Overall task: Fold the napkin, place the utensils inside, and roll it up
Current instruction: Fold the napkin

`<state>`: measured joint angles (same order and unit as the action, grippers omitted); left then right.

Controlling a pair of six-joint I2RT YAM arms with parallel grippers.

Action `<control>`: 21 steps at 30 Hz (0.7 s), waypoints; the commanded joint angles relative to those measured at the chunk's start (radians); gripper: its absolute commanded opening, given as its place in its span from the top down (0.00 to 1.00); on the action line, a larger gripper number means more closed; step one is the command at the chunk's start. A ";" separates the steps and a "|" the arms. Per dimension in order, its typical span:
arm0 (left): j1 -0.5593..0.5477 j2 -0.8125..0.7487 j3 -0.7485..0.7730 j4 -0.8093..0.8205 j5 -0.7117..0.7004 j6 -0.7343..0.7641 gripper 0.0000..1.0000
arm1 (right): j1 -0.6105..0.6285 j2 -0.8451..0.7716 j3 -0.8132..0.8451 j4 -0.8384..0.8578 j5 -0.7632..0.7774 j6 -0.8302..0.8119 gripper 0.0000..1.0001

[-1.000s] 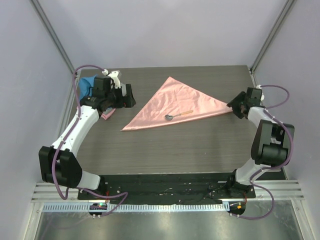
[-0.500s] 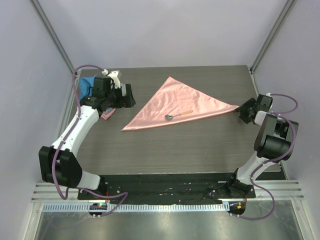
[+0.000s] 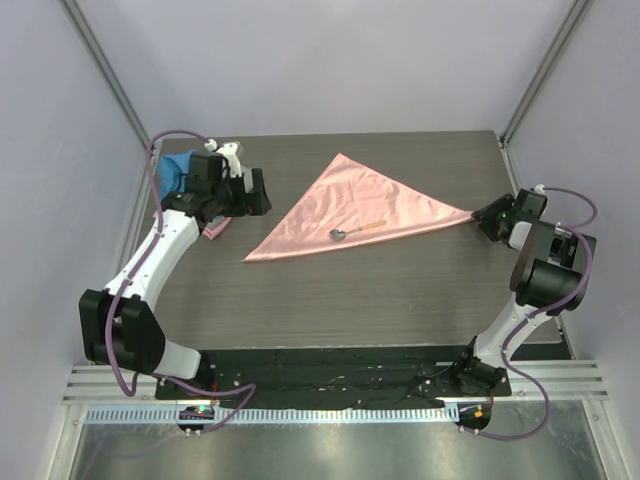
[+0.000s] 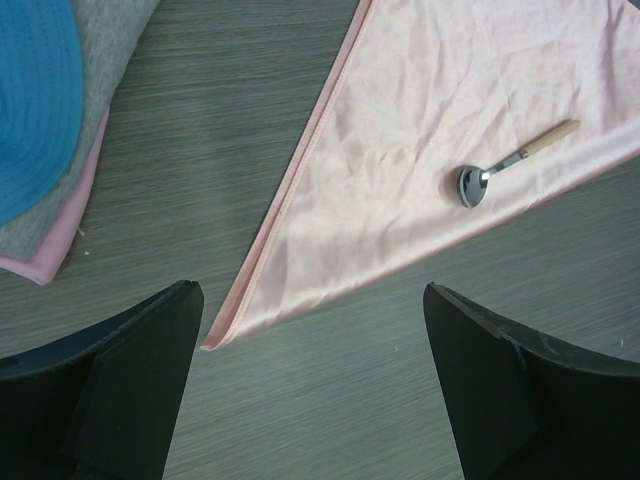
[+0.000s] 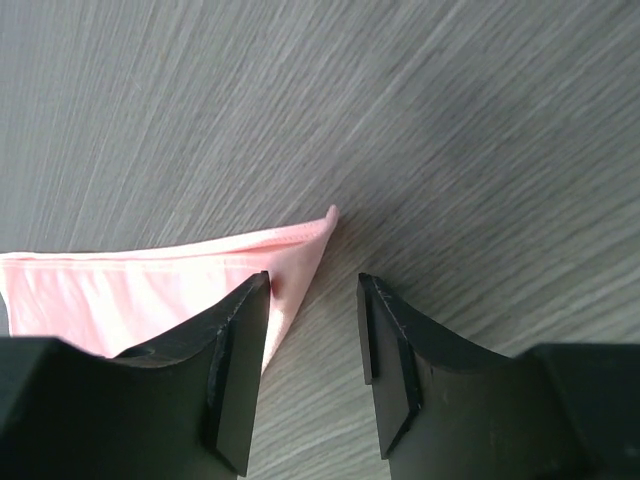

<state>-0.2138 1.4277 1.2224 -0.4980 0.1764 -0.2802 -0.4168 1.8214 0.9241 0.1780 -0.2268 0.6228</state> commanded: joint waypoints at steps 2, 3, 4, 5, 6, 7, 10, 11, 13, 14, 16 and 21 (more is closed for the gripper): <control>-0.001 -0.007 0.020 0.024 -0.009 0.018 0.02 | -0.004 0.052 0.027 0.017 0.015 -0.011 0.53; -0.001 -0.007 0.022 0.024 -0.009 0.016 0.02 | -0.004 0.061 0.030 0.017 0.014 -0.011 0.54; -0.001 -0.007 0.022 0.022 -0.009 0.018 0.02 | -0.004 0.064 0.030 0.014 0.014 -0.014 0.55; -0.001 -0.007 0.022 0.024 -0.008 0.018 0.02 | -0.004 0.067 0.036 0.009 0.014 -0.018 0.56; -0.001 -0.009 0.022 0.022 -0.009 0.019 0.02 | -0.004 0.072 0.039 0.008 0.014 -0.021 0.57; -0.001 -0.007 0.022 0.024 -0.009 0.018 0.02 | -0.004 0.075 0.039 0.005 0.014 -0.024 0.58; -0.001 -0.010 0.023 0.022 -0.011 0.019 0.02 | -0.004 0.082 0.048 -0.008 0.009 -0.044 0.61; -0.001 -0.010 0.022 0.022 -0.012 0.019 0.02 | -0.005 0.085 0.053 -0.014 0.004 -0.049 0.62; -0.001 -0.009 0.022 0.024 -0.011 0.021 0.02 | -0.004 0.088 0.058 -0.017 -0.003 -0.057 0.69; -0.002 -0.010 0.022 0.022 -0.012 0.021 0.02 | -0.004 0.088 0.059 -0.018 -0.006 -0.060 0.72; -0.001 -0.010 0.022 0.022 -0.012 0.021 0.02 | -0.004 0.090 0.062 -0.020 -0.012 -0.064 0.78; -0.001 -0.015 0.022 0.024 -0.012 0.021 0.02 | -0.004 0.058 0.074 -0.028 -0.022 -0.080 0.93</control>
<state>-0.2138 1.4277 1.2224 -0.4980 0.1757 -0.2764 -0.4175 1.8877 0.9741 0.1936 -0.2440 0.5816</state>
